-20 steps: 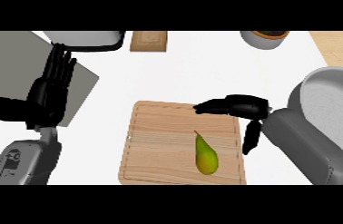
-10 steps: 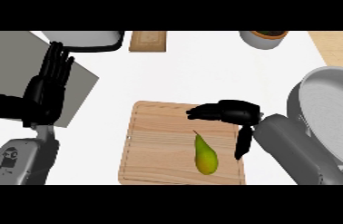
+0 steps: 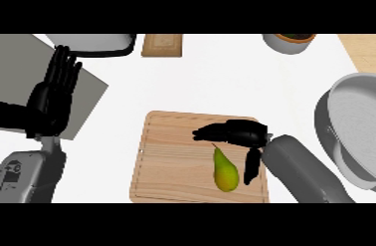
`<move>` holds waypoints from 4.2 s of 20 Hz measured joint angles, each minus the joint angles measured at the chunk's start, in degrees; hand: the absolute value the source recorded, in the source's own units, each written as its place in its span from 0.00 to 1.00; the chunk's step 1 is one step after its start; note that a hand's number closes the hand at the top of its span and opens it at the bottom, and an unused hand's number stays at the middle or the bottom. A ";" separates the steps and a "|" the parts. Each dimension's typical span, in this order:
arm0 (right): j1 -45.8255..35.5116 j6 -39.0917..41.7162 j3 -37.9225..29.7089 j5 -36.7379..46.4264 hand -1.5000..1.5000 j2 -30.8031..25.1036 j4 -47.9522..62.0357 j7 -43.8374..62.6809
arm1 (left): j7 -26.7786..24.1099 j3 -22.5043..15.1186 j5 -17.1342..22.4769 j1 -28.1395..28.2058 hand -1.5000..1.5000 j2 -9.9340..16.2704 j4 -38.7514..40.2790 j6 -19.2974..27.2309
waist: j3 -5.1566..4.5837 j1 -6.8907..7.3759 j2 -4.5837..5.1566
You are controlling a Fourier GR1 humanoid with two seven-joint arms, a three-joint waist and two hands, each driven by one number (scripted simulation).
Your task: Pick the pear from the cutting board and place it in the pot
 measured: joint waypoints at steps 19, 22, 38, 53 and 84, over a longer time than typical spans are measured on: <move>3.16 -5.18 0.75 10.56 1.00 5.52 -2.74 -7.17 | 2.08 1.13 -1.57 1.10 0.50 -1.37 -2.79 -1.03 | -0.76 0.00 -0.77; 4.38 -5.90 0.64 11.85 1.00 5.70 -4.61 -7.47 | 2.02 1.37 -1.97 1.05 0.50 -1.54 -2.99 -0.75 | -0.78 -0.06 -0.85; -2.08 -28.50 -21.26 20.99 1.00 12.30 -2.20 45.88 | 1.03 2.16 -2.67 2.34 0.50 -1.61 -1.77 -0.60 | -0.46 -1.78 -0.97; -15.26 -37.97 -24.67 55.38 1.00 12.14 -12.13 99.83 | 1.40 2.23 -2.39 2.16 0.50 -1.83 -2.28 -0.85 | -0.16 -1.71 -0.95; 26.47 -38.33 -56.34 33.21 1.00 -8.63 -38.32 74.77 | 1.86 2.75 -3.61 0.76 0.50 -2.99 -2.54 -2.13 | 0.01 -0.30 -0.03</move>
